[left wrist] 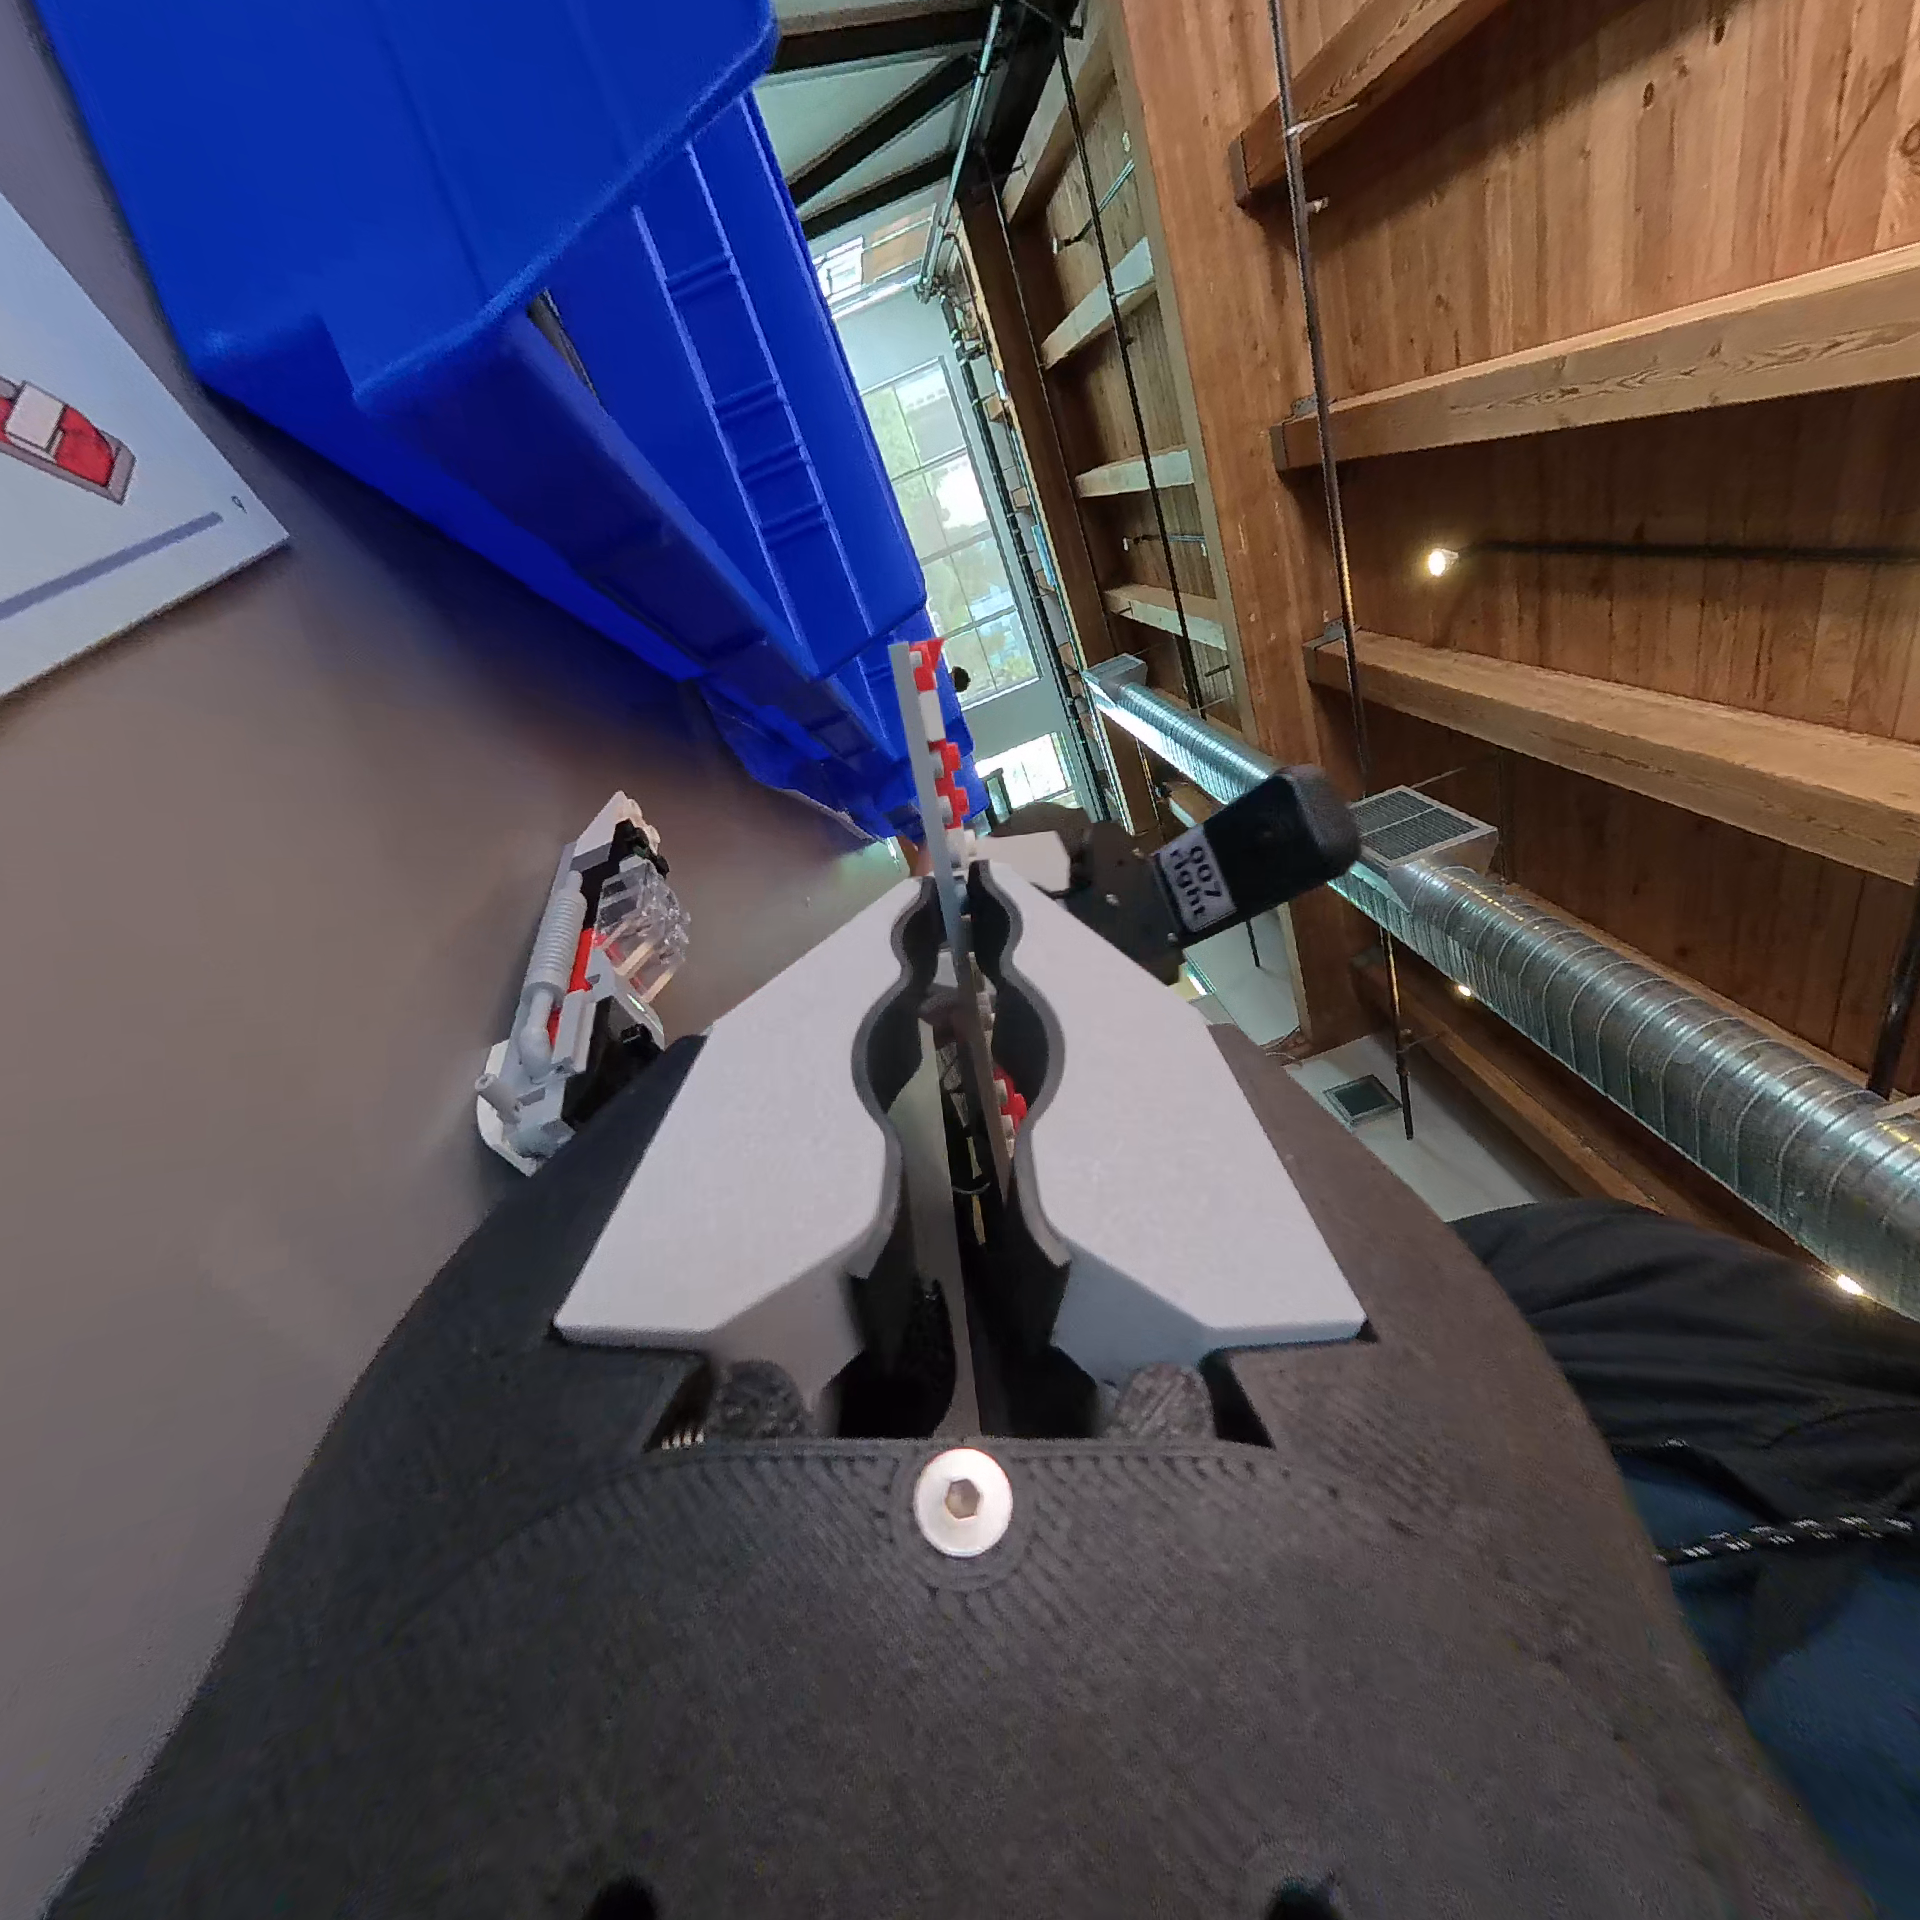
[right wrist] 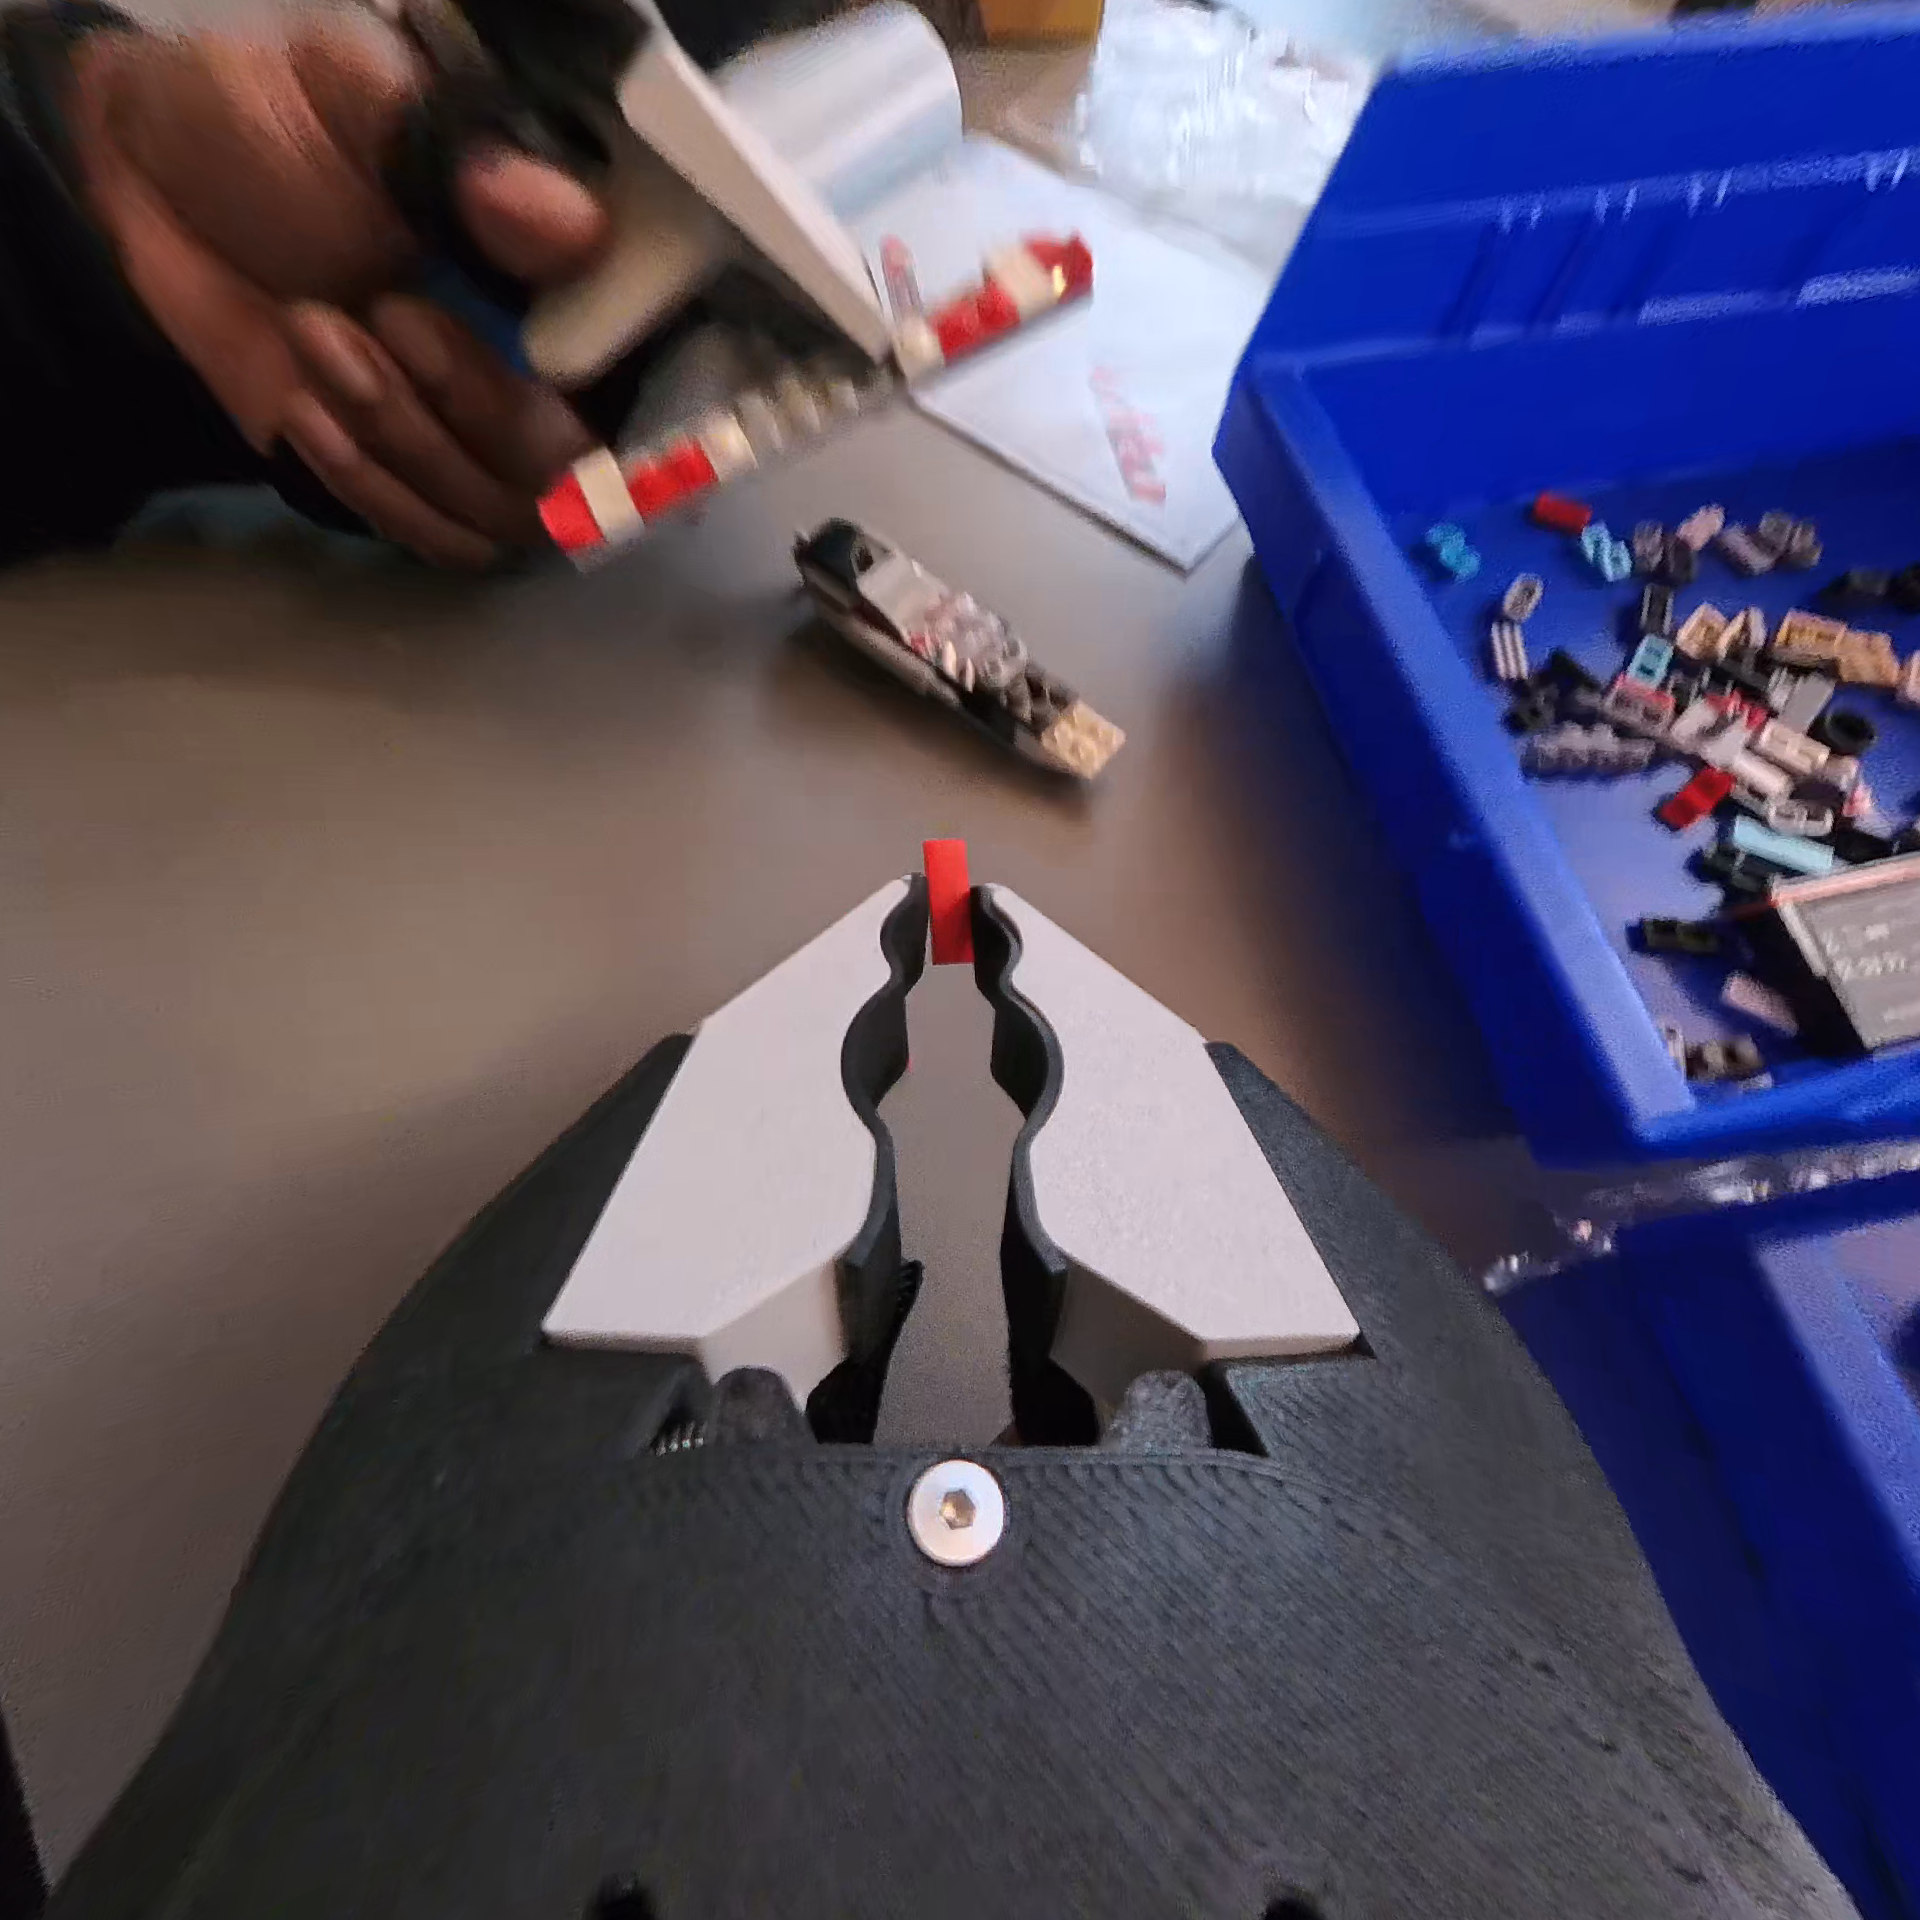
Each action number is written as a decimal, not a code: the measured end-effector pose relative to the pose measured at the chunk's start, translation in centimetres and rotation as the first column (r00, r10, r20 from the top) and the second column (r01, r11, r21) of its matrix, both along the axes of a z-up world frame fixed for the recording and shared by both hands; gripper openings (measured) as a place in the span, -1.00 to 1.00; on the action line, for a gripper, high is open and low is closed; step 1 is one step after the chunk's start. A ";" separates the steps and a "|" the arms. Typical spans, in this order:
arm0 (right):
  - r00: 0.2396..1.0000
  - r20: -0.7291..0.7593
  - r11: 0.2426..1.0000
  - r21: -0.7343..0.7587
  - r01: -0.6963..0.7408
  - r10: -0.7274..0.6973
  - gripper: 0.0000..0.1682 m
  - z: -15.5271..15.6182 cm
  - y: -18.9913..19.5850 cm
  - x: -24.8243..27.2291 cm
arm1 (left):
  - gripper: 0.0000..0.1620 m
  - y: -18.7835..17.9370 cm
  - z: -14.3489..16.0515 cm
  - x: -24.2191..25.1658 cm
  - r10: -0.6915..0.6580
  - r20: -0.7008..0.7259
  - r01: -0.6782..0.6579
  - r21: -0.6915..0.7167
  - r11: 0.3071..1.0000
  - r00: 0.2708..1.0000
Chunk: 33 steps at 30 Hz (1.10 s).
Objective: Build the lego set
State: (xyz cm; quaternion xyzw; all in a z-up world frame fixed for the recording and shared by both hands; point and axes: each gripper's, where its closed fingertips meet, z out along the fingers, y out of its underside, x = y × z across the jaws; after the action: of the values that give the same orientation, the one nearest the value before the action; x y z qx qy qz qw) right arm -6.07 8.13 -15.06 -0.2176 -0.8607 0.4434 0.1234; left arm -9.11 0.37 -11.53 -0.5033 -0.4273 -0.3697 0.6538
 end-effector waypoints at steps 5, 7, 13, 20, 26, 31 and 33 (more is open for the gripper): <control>0.996 -0.060 0.990 -0.126 -0.070 0.063 -0.91 4.0 -3.9 0.5 | -0.94 0.5 -0.3 0.3 -0.010 0.013 0.010 -0.015 1.000 1.000; 0.993 -0.077 0.985 -0.139 -0.101 0.091 -0.91 5.0 -5.5 0.6 | -0.94 0.5 -0.3 0.4 -0.010 0.014 0.010 -0.017 1.000 1.000; 0.987 -0.074 0.982 -0.117 -0.148 0.140 -0.91 5.4 -8.3 0.4 | -0.94 0.5 -0.2 0.4 -0.007 0.013 0.008 -0.016 1.000 1.000; 0.987 -0.051 0.985 -0.071 -0.158 0.155 -0.91 4.1 -9.1 0.0 | -0.94 0.4 0.0 0.4 -0.008 0.004 0.008 -0.014 1.000 1.000; 0.986 -0.046 0.985 -0.056 -0.162 0.160 -0.91 3.7 -8.9 -0.2 | -0.94 0.5 0.0 0.5 -0.011 0.000 0.011 -0.020 1.000 1.000; 0.984 -0.045 0.984 -0.053 -0.172 0.170 -0.91 3.5 -8.9 -0.1 | -0.94 0.6 -0.1 0.5 -0.014 0.001 0.014 -0.022 1.000 1.000; 0.985 -0.045 0.984 -0.056 -0.172 0.169 -0.91 3.4 -8.9 -0.1 | -0.94 0.6 -0.1 0.5 -0.014 0.001 0.014 -0.024 1.000 1.000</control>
State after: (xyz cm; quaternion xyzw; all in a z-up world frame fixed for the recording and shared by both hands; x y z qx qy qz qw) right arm -6.14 -0.77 -11.63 -0.1379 -0.8599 0.4822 0.0955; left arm -8.56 0.97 -11.64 -0.5137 -0.4284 -0.3691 0.6452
